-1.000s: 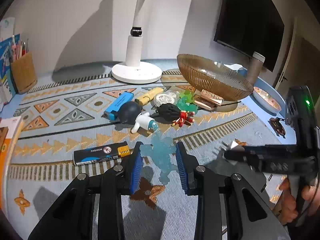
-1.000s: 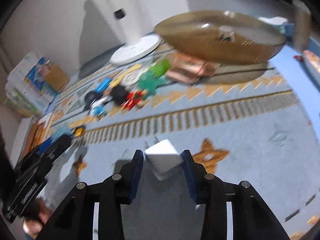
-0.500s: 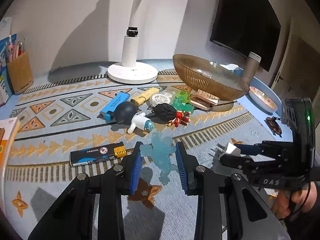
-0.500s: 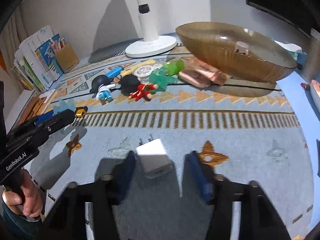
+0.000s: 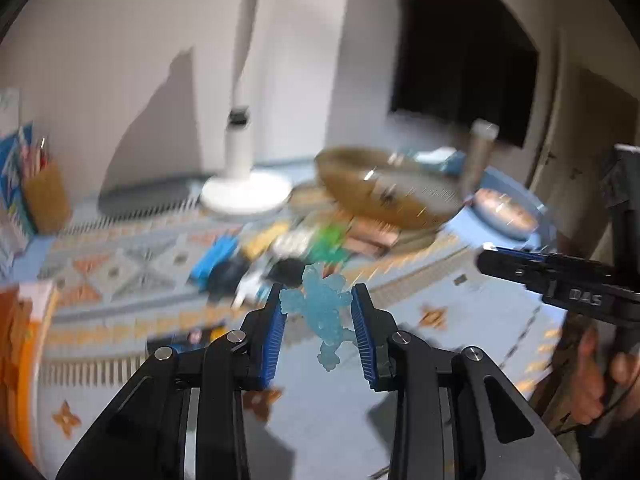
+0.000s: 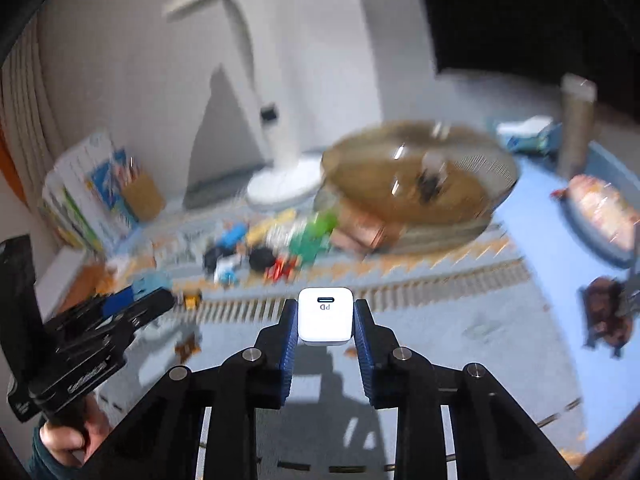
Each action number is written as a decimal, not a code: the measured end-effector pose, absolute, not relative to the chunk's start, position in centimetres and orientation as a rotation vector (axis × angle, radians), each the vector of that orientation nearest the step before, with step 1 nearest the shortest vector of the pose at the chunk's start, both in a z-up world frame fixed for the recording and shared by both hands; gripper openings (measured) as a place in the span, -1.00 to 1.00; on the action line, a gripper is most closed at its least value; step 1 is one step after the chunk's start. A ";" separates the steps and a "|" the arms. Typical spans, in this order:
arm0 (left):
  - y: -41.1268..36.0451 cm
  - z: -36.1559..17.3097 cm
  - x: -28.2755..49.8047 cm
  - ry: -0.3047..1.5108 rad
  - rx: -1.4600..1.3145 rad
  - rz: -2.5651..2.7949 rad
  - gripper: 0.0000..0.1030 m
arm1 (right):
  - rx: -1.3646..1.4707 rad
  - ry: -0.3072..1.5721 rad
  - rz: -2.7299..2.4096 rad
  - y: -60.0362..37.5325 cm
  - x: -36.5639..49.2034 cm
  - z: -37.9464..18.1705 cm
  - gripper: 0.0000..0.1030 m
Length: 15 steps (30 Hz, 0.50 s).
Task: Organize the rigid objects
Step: 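Lift both items over the amber bowl and open both grippers to release them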
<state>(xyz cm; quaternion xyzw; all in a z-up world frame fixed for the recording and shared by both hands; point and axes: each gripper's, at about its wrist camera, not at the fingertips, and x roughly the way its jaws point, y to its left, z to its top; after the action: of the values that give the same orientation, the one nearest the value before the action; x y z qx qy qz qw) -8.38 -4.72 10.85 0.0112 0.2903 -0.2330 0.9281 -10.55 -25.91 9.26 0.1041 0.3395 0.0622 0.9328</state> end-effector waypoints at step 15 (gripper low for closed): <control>-12.6 21.9 -2.9 0.455 -0.023 -0.616 -0.43 | 0.282 0.434 -0.046 -34.9 -9.8 20.7 -0.49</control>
<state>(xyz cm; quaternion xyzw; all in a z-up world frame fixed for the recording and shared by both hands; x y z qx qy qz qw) -2.91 -12.60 21.95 -0.0114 0.2219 -0.3003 0.9276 -9.80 -34.89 20.72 0.1396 0.2147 -0.0228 0.9664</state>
